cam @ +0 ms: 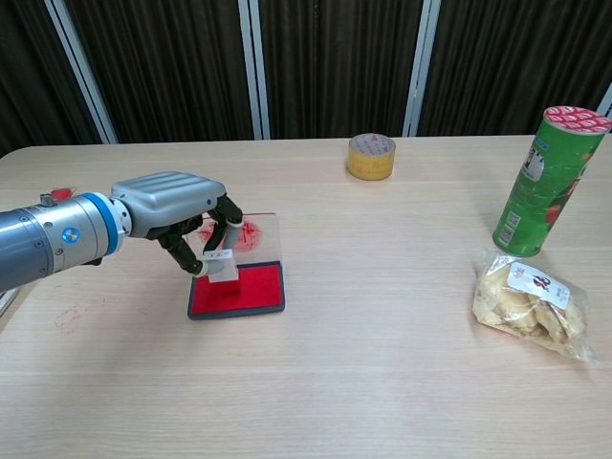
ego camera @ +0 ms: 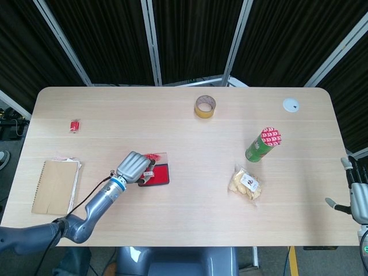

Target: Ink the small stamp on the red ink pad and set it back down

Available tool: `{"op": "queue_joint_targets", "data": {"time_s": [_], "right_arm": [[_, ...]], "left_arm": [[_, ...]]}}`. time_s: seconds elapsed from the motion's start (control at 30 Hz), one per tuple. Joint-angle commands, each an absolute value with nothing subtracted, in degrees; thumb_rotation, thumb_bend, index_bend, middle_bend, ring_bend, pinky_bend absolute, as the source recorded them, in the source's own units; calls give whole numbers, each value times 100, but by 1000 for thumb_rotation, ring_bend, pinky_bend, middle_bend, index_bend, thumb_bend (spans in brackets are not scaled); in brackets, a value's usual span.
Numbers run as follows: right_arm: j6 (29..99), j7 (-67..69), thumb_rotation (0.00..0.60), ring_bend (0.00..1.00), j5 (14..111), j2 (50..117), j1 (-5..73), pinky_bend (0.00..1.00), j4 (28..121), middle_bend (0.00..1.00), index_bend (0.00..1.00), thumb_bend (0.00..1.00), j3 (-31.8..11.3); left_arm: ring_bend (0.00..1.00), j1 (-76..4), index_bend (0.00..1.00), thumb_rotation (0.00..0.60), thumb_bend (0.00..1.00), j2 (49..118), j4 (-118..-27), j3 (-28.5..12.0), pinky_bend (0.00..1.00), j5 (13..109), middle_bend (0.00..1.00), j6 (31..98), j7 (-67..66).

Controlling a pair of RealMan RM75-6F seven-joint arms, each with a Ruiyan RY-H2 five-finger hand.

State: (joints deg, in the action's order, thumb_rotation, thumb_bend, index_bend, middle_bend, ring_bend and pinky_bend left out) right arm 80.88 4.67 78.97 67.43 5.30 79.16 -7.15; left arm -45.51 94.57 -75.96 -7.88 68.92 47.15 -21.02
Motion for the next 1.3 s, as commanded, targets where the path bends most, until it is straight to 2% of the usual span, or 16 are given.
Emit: {"op": "queue_joint_targets", "data": {"time_s": [0.03,1.3], "right_arm": [[8074,482,600,0,7887,6744,532,0,7911,0,0,0,-716],[8023,486,600,0,7842,6769,544,0,7872,0,0,0,-726]], "left_arm": [[894,-4581,594,600,498,9493,-7554,-782,887,6843,591,4692,-2104],[890,-4724,595,600,499,9732,-7121,-688,885,6471,594,4473,-1970]]}}
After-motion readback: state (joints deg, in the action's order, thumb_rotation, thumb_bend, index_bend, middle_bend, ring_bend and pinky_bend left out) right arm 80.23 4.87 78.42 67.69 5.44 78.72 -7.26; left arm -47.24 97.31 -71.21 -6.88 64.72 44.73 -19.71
